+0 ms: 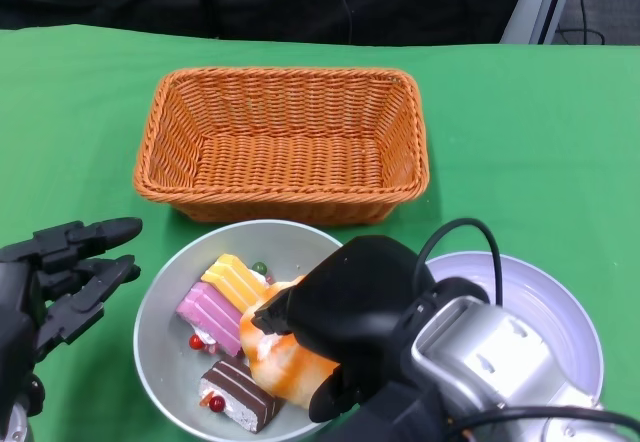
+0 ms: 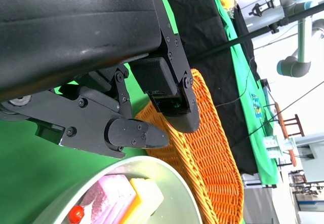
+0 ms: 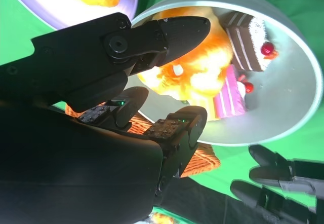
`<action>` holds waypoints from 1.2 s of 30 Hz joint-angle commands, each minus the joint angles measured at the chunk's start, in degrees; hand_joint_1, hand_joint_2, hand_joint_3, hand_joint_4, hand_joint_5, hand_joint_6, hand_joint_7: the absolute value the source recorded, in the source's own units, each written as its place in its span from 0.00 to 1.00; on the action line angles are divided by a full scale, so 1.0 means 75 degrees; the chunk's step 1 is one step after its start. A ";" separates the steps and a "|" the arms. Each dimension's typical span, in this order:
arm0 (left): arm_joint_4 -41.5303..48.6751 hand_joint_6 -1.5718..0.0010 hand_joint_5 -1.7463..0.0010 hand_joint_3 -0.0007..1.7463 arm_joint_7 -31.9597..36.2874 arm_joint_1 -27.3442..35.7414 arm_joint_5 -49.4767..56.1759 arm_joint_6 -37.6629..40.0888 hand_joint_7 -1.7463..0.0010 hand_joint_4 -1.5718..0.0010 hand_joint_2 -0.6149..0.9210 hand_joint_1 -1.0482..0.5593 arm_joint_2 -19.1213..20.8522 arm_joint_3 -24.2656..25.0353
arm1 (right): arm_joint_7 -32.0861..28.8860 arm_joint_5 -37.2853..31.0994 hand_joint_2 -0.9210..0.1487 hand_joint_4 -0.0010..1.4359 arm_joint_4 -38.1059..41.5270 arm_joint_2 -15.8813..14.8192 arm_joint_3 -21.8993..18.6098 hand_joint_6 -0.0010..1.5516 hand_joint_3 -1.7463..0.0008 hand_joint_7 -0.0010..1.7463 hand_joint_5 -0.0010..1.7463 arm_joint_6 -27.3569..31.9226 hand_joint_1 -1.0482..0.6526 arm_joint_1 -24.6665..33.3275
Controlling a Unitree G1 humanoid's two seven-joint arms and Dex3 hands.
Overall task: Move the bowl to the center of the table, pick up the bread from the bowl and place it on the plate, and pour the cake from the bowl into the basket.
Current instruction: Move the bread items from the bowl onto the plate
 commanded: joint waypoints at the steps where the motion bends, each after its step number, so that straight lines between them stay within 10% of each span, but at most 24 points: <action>1: -0.0345 0.31 0.58 0.15 0.0172 0.0177 0.0108 0.0139 1.00 0.49 1.00 0.54 0.0027 -0.0025 | -0.0376 -0.0333 0.00 0.37 0.0193 -0.0007 0.0037 0.28 0.91 0.00 0.00 -0.0077 0.05 0.0136; 36: -0.2526 0.29 0.58 0.15 -0.0047 0.0372 -0.0359 0.1520 0.99 0.46 1.00 0.52 0.0061 -0.0094 | -0.0378 -0.0346 0.00 0.30 0.1376 0.0565 -0.0056 0.22 0.88 0.00 0.00 0.0090 0.04 -0.0364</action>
